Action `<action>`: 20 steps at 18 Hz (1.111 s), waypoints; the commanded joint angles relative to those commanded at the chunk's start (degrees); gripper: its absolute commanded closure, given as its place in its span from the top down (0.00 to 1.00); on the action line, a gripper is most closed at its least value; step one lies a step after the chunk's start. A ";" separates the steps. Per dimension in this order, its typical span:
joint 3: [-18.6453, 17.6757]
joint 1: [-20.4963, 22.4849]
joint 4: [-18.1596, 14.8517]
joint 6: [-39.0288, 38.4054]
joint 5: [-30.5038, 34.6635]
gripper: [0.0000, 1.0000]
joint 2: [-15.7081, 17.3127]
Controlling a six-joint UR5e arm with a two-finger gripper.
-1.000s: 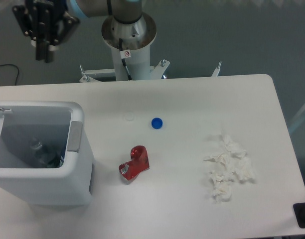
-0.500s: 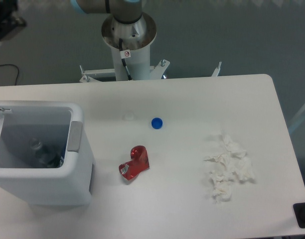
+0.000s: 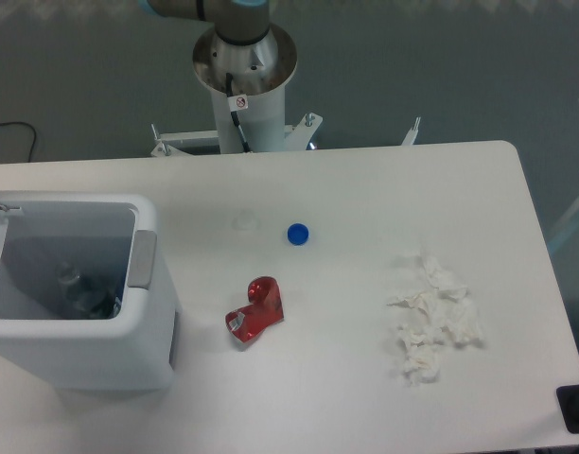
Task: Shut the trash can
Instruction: 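Swing the gripper behind the upright trash can lid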
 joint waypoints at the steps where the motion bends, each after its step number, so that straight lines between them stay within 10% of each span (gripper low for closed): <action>1: 0.09 -0.09 0.09 0.09 0.09 0.00 -0.53; 20: -0.09 3.16 1.06 0.00 8.97 0.00 -0.09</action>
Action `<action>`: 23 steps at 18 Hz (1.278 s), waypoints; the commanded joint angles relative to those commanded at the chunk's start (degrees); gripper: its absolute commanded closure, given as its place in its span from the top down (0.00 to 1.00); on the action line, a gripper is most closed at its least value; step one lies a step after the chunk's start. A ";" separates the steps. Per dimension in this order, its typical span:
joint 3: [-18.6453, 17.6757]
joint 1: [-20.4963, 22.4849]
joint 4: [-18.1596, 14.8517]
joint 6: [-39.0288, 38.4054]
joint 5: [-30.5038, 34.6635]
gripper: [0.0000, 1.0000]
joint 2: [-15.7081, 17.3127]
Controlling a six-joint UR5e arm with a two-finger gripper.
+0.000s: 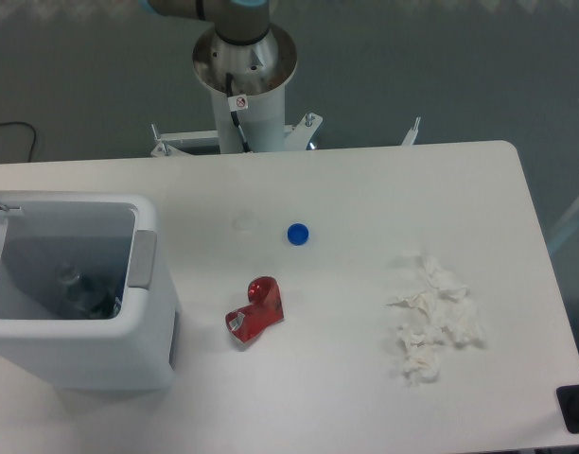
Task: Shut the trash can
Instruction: 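Swing the gripper behind the upright trash can lid, then push the upright lid down over the trash can opening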
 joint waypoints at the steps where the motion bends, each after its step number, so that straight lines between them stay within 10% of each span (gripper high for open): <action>1: 0.00 1.05 0.00 0.00 0.00 0.00 0.09; 23: -4.31 10.20 -0.26 0.09 1.14 0.00 -0.61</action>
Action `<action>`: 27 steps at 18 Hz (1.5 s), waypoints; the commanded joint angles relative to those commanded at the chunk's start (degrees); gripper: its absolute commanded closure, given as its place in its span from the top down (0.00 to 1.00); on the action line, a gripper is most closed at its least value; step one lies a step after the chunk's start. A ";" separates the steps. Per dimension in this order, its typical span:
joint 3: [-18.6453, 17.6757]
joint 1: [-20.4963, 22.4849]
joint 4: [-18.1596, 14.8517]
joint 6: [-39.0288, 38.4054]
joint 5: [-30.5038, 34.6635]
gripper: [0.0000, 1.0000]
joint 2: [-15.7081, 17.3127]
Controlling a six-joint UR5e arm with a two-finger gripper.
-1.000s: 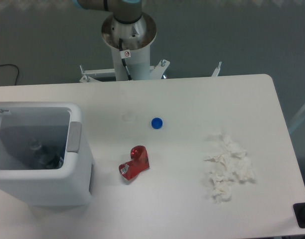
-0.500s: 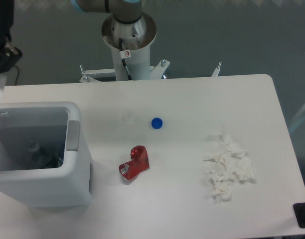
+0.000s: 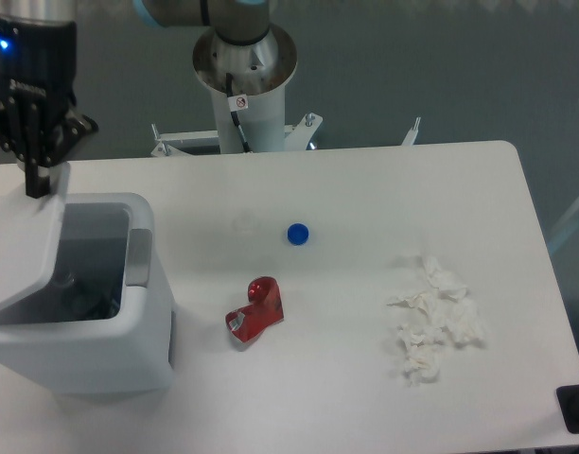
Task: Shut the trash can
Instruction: 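Push the upright lid down over the trash can opening, then press the gripper on the closed lid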
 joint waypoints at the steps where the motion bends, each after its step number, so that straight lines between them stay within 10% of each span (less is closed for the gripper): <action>1: -0.17 0.35 -0.09 0.00 0.00 0.00 -0.26; 27: -3.25 2.99 0.26 0.26 -0.09 0.00 -3.69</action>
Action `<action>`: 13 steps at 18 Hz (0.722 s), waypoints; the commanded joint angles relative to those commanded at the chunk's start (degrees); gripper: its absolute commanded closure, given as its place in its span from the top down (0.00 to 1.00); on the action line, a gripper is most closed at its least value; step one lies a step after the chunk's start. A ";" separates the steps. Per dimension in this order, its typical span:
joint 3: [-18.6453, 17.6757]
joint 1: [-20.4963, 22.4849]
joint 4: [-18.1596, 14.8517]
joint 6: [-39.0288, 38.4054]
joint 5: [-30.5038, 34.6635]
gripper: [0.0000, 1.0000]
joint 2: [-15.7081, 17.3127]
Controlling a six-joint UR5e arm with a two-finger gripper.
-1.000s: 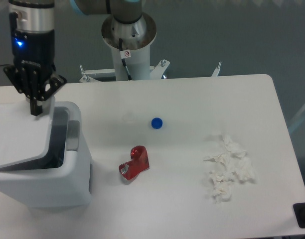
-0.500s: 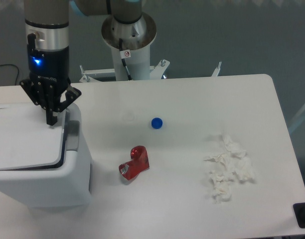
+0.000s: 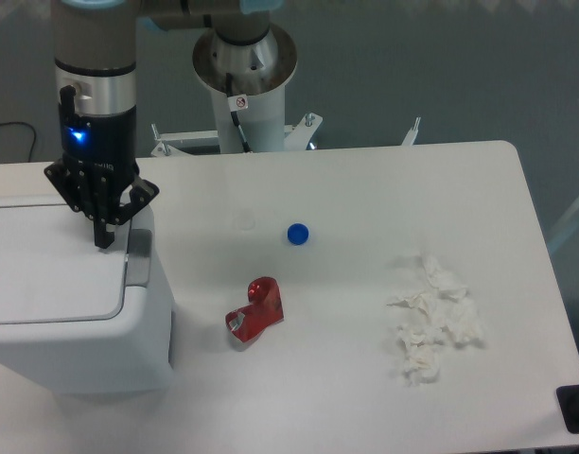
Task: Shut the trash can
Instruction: 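Press the gripper on the closed lid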
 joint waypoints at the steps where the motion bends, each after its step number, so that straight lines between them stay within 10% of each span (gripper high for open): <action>1: 0.00 0.00 0.00 0.00 0.00 0.00 0.09; 13: 2.11 0.18 0.18 0.09 -0.09 0.00 -2.19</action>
